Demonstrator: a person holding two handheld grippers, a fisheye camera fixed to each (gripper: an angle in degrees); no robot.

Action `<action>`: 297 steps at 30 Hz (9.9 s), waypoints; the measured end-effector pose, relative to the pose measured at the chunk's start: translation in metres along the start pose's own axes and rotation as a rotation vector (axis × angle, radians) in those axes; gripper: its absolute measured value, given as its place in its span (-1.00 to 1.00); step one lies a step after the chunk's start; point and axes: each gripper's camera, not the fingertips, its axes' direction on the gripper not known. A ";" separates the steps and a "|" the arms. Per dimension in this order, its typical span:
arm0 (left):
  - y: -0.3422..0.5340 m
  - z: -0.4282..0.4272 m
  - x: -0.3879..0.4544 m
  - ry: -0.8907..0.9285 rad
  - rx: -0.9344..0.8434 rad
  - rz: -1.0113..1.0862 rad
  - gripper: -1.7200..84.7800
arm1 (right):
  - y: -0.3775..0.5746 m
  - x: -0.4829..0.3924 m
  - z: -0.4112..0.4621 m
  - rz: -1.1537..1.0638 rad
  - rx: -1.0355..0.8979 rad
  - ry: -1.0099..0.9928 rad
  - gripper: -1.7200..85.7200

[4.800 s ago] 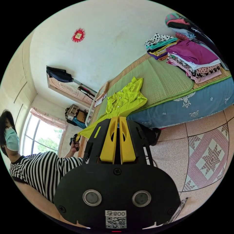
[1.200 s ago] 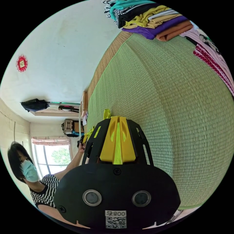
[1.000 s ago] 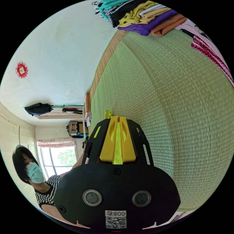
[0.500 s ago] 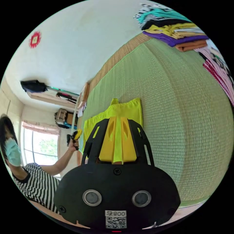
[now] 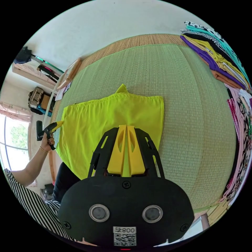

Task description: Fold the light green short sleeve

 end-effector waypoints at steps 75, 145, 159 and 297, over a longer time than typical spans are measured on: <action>0.200 0.019 0.583 0.056 -0.366 0.688 -0.79 | 0.312 0.160 -0.066 0.260 0.174 -0.468 -0.95; 0.147 0.125 0.714 0.136 -0.345 0.613 -0.93 | -0.043 0.212 0.076 0.215 -0.044 -0.675 -0.92; 0.169 0.131 0.669 0.210 -0.349 0.640 -0.93 | -0.047 0.175 0.013 0.265 0.000 -0.586 -0.93; 0.281 0.012 -0.068 0.032 0.140 -0.110 -0.95 | -0.141 -0.604 -0.013 -0.457 -0.256 -0.244 -0.87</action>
